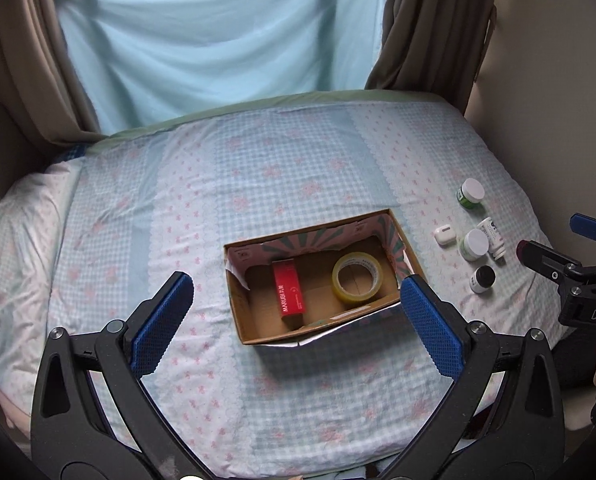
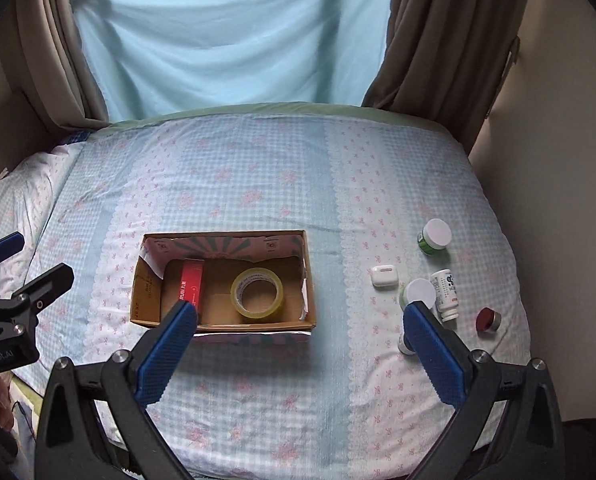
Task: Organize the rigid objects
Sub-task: 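Move both tools back toward the remaining jars on the bed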
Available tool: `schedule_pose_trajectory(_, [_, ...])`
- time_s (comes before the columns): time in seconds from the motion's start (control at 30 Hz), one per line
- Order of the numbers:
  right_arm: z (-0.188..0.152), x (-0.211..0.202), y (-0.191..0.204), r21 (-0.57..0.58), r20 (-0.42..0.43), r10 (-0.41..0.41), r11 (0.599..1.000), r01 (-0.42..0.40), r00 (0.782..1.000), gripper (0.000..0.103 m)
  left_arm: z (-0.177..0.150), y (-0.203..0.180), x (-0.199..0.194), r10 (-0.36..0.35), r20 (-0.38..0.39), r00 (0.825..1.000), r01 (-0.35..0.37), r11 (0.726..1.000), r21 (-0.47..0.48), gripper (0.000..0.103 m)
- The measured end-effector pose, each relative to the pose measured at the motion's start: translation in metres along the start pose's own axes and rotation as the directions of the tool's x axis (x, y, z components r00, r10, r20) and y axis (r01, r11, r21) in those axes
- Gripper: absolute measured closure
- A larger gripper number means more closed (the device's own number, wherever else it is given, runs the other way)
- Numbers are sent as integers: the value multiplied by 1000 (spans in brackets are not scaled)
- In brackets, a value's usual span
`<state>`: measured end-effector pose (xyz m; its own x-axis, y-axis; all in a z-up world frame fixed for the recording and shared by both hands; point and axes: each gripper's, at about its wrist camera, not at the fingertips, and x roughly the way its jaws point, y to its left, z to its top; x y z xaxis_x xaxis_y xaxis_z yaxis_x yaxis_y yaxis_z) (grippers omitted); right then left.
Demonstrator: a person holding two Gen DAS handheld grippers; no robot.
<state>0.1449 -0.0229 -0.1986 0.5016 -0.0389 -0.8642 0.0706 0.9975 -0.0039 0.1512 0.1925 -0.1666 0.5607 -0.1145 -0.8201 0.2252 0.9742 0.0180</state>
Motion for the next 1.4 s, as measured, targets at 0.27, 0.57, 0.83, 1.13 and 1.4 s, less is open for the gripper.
schedule_pose_trajectory(0.27, [-18,-18,-110,107,38,-46,993,42,998,0,4,-93,-9,-30,36,999,29,999,33,0])
schedule_pose_trajectory(0.57, [-33,6,-251,134,8,-62,989,60,998,0,27,-239,40,-41,0,999,41,998,50,0])
schedule_pose_trajectory(0.83, [-45,51,-349,226,-71,-53,972,68,996,0,34,-351,125,-49,-173,984,75,986,147,0])
schedule_pose_trajectory(1.13, [-66,134,-413,335,-236,-54,933,133,970,0,23,-416,240,19,-362,932,86,958,273,0])
schedule_pose_trajectory(1.4, [-87,223,-432,347,-389,-7,925,154,921,0,2,-442,344,76,-446,892,126,905,406,0])
